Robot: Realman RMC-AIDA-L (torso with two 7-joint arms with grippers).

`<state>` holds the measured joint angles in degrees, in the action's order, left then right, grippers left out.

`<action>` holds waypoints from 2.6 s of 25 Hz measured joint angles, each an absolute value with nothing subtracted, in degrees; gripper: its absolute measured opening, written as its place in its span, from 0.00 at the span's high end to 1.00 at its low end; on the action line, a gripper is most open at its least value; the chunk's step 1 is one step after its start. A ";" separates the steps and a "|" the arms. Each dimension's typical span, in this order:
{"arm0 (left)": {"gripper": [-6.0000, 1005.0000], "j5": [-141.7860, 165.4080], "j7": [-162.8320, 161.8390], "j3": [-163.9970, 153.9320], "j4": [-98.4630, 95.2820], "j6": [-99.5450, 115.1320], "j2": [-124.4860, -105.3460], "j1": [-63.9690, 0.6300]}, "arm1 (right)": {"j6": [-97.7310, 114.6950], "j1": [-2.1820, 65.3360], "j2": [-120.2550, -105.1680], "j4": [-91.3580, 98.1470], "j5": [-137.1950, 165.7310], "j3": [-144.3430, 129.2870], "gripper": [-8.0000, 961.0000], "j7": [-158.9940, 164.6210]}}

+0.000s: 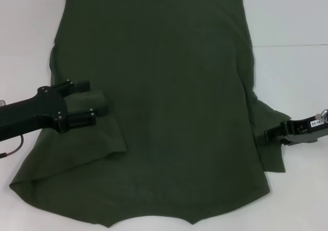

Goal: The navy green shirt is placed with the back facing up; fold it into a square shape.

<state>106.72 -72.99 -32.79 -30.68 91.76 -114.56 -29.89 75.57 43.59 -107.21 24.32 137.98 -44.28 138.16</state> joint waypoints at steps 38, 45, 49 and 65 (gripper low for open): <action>0.08 106.59 -73.72 -32.69 -30.77 91.58 -114.40 -29.82 | 74.76 43.64 -107.35 25.14 138.41 -43.88 0.89 137.30; 0.08 106.21 -73.82 -32.69 -30.85 91.48 -114.31 -29.99 | 77.75 43.97 -105.30 26.87 138.33 -43.51 0.97 136.37; 0.08 106.21 -74.20 -32.70 -31.27 91.39 -114.28 -30.05 | 82.38 43.91 -104.23 31.44 138.03 -41.84 0.96 134.82; 0.08 106.17 -77.40 -32.06 -34.33 91.36 -114.72 -29.57 | 86.18 50.97 -104.80 39.01 142.31 -41.96 0.92 130.77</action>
<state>106.17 -77.39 -32.06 -34.33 91.36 -114.72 -29.57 86.18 50.97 -104.80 39.01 142.31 -41.96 130.77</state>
